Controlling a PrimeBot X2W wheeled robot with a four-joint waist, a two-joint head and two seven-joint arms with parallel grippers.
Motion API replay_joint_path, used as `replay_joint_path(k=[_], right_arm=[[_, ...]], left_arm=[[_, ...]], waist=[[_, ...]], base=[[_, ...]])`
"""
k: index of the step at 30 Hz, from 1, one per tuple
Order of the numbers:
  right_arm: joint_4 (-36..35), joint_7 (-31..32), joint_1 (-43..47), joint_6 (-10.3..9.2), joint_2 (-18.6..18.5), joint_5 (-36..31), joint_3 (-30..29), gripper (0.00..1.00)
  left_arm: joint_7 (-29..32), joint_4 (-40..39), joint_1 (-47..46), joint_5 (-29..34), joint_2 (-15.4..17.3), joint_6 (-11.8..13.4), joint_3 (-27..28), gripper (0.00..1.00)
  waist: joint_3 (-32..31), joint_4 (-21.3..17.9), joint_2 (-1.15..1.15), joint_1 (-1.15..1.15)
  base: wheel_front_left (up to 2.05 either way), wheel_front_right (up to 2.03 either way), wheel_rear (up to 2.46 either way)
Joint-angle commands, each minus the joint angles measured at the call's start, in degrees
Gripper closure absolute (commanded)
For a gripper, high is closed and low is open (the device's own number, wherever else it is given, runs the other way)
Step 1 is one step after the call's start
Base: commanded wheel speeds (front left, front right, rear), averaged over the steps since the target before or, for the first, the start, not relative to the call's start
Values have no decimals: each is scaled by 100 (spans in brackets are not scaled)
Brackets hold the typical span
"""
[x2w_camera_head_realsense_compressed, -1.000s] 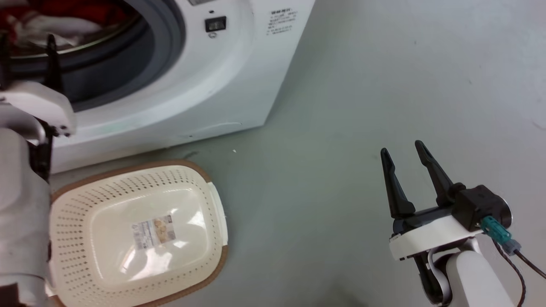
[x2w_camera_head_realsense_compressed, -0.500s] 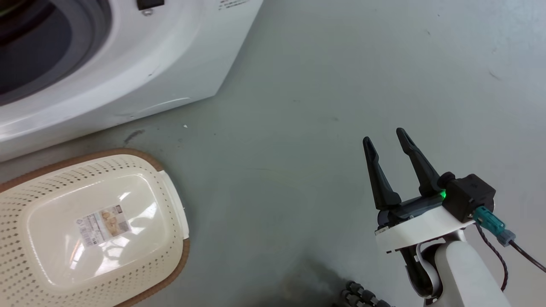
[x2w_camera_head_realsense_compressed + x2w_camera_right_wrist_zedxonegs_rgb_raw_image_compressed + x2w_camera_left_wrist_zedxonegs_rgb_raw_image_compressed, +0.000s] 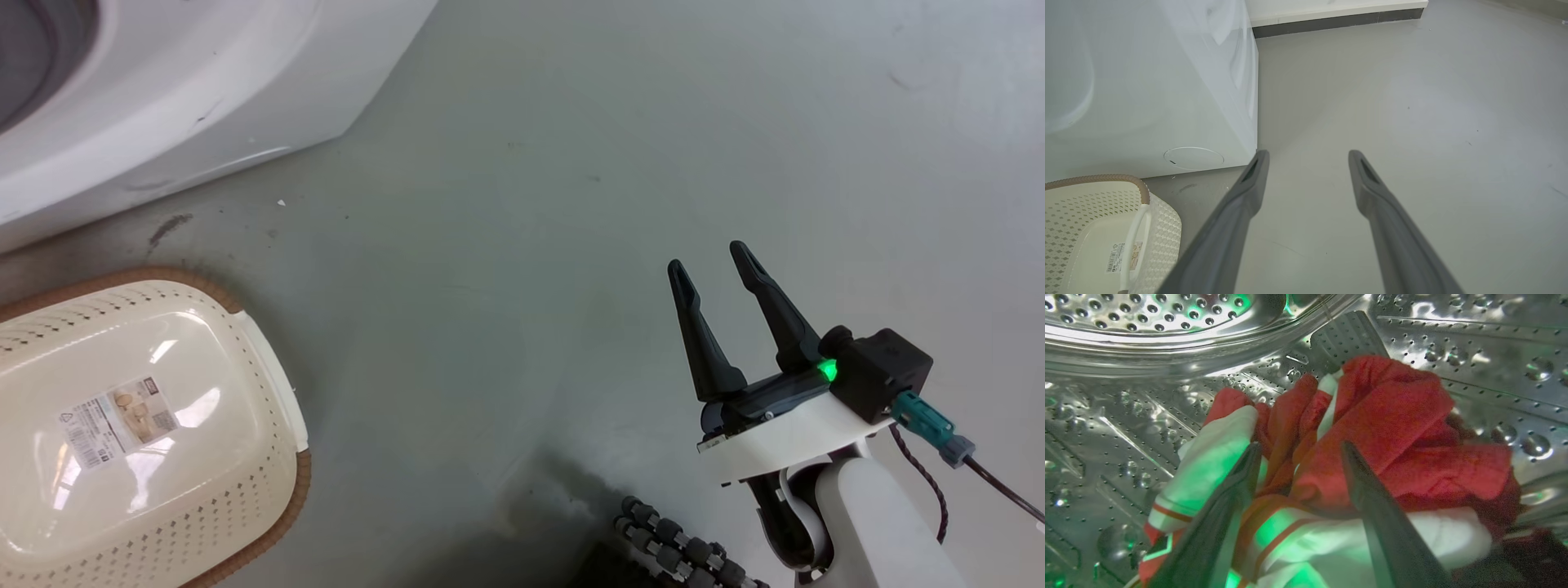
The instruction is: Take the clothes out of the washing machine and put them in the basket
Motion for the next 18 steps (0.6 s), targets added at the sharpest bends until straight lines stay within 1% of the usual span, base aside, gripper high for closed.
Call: replay_joint_path(k=[1, 6, 7, 15, 16, 17, 18], right_arm=[[-40, -12, -124, -4, 10, 74, 10, 0], [-32, -12, -163, -4, 10, 115, 78, 0], [-32, -12, -163, -4, 10, 115, 78, 0], [-152, -12, -194, -4, 9, 153, 162, 0], [-155, -12, -195, -4, 9, 152, 166, 0], [-158, -12, -196, -4, 9, 152, 166, 0], [-164, -12, -196, -4, 9, 157, 166, 0]], left_arm=[[180, -60, -130, -157, 64, 5, -90, 0], [920, -77, -57, -492, 212, 5, -388, 0], [920, -77, -57, -492, 212, 5, -388, 0], [1638, -292, 161, -782, 302, 28, -402, 0], [1688, -349, 192, -799, 305, 46, -390, 53], [1740, -404, 231, -821, 308, 62, -378, 100], [1783, -462, 265, -845, 316, 84, -369, 100]], waist=[[103, -47, 0, -1], [158, -40, 0, -1], [158, -40, 0, -1], [211, -52, 0, -1], [218, -56, 0, -1], [222, -60, 0, -1], [224, -65, 0, -1]], base=[[0, 0, 0], [0, 0, 0], [0, 0, 0], [0, 0, 0], [0, 0, 0], [0, 0, 0], [0, 0, 0]])
